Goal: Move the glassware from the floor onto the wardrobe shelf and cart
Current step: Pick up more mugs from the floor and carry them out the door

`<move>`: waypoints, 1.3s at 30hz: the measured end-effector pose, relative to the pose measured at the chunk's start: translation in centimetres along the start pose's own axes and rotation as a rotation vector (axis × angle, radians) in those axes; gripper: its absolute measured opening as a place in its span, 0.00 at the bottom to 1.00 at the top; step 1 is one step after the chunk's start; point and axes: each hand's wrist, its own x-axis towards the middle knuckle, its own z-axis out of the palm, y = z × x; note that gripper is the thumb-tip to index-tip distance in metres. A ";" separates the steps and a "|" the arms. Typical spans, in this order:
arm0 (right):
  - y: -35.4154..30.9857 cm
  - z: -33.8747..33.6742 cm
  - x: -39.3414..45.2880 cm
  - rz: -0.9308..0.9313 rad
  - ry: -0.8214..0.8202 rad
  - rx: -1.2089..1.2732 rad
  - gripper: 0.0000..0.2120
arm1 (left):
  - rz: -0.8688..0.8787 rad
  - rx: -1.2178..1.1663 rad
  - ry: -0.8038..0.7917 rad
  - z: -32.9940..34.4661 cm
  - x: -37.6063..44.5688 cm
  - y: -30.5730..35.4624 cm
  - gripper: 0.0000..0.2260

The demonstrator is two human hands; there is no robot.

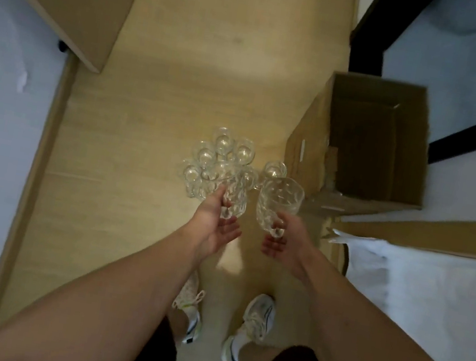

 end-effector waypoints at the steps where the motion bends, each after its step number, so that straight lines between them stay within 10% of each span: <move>1: -1.8 0.7 -3.4 -0.034 -0.014 -0.005 0.16 | 0.010 0.007 -0.005 0.1 -3.1 2.0 0.18; 17: -27.0 11.0 -41.0 -0.817 -0.234 -0.280 0.18 | 0.788 -0.030 0.024 0.2 -44.6 27.4 0.19; 28: -27.0 16.5 -50.0 -1.041 -0.471 -0.593 0.12 | 0.965 -0.352 0.174 -5.8 -54.9 22.4 0.14; 39: -9.9 27.7 -55.1 -0.950 -0.837 -0.904 0.12 | 1.011 -0.671 0.572 -20.5 -61.8 5.9 0.12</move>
